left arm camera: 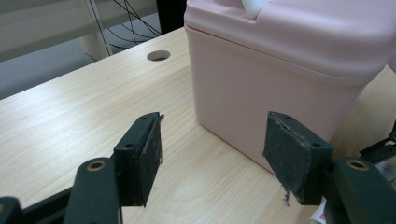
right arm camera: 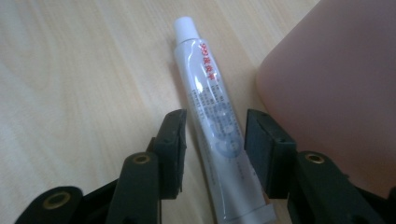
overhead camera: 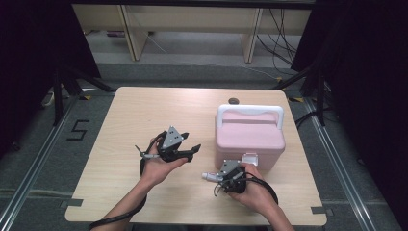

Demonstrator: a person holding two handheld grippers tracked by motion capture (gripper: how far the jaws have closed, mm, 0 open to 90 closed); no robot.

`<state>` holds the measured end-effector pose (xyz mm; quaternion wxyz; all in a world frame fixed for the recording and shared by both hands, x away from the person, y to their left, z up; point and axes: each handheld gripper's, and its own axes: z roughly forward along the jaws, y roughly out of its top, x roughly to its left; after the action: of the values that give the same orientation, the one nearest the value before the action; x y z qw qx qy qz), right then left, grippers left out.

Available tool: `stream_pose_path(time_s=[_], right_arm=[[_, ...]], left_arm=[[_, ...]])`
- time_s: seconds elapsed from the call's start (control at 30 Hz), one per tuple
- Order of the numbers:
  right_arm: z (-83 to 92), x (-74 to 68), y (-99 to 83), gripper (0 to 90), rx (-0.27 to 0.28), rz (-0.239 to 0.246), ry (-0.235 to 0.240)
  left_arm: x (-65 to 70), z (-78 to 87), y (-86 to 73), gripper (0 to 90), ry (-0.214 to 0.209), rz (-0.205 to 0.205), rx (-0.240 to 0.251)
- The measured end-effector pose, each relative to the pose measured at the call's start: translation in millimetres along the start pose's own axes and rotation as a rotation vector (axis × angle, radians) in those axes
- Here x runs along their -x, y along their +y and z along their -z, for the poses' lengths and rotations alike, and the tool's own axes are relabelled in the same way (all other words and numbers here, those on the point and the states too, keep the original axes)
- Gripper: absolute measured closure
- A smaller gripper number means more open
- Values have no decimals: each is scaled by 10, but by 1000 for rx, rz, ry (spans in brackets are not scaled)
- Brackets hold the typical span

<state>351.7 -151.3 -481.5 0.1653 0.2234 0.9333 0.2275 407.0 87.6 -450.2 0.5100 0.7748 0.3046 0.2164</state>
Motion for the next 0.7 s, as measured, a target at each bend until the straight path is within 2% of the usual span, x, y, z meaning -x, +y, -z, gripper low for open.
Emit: stream_pose_path(time_s=[0.07,0.27,0.43,0.47,0.5,0.6,0.63,0.67,0.7], right_arm=[[-26,-12,4,579,19,5,-15],[-103,-23,13,523,27,22,-12],[-126,-30,7,512,15,-14,12],[-158,9,8,526,30,33,36],[-141,-5,4,540,21,-13,29],[-151,21,-1,575,16,6,40],[-144,19,-5,598,20,6,28],[-142,24,-8,624,19,19,33],[-135,27,-16,660,13,11,46]], left_arm=[[6,-6,-4,366,-2,0,-1],[9,-13,-17,364,-8,1,-9],[-2,-17,-23,363,-7,7,-5],[-7,-16,-24,363,-8,3,-6],[-7,-17,-25,363,-8,0,-8],[-4,-16,-28,362,-7,7,-10],[-4,-16,-30,362,-7,6,-10],[-4,-15,-31,362,-7,6,-11],[-5,-17,-33,361,-7,6,-12]])
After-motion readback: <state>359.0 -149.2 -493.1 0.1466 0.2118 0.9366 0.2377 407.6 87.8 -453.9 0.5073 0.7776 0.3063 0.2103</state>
